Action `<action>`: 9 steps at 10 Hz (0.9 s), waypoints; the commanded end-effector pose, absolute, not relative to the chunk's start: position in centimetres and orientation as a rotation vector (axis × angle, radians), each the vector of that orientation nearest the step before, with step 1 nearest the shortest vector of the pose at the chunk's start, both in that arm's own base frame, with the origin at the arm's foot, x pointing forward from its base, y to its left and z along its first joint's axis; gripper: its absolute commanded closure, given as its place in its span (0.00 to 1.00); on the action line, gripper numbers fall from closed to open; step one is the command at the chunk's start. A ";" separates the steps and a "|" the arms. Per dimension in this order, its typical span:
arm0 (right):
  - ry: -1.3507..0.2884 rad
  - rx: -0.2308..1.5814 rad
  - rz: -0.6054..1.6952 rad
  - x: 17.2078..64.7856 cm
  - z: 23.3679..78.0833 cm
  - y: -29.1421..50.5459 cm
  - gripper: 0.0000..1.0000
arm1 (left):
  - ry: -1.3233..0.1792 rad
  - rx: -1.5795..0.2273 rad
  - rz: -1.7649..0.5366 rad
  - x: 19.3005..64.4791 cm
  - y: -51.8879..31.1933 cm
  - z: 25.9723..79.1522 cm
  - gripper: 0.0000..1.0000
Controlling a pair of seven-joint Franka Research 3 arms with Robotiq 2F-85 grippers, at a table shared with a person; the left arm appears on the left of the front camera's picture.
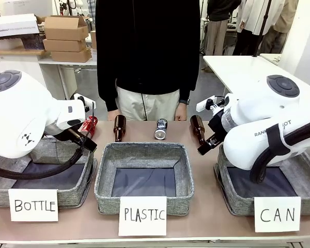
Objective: Sort the can waste into the basket.
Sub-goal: Pick up the can waste from the table and place it in the right Fabric basket.
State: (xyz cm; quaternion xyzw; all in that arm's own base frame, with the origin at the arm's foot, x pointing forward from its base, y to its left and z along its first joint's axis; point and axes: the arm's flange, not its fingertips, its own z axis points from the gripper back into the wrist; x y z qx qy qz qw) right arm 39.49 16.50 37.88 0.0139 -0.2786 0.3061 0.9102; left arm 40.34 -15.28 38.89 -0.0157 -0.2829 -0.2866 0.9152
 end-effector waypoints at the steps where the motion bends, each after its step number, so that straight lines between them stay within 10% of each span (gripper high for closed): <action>1: -0.616 0.050 0.508 37.5 45.2 15.4 0.00 | -0.519 -0.125 -0.520 36.9 -15.6 48.3 0.00; 4: -0.535 0.158 0.501 30.0 53.7 11.4 0.00 | -0.473 -0.209 -0.648 27.8 -16.2 57.1 0.00; 5: -0.574 0.102 0.494 28.9 52.7 11.0 0.00 | -0.518 -0.117 -0.545 33.3 -16.5 51.8 0.00; 8: -0.483 0.201 0.486 30.5 53.0 12.5 0.00 | -0.503 -0.145 -0.567 29.2 -16.2 55.6 0.00; 9: -0.398 0.507 0.418 30.8 53.2 12.5 0.00 | -0.402 -0.455 -0.571 30.3 -14.5 55.3 0.00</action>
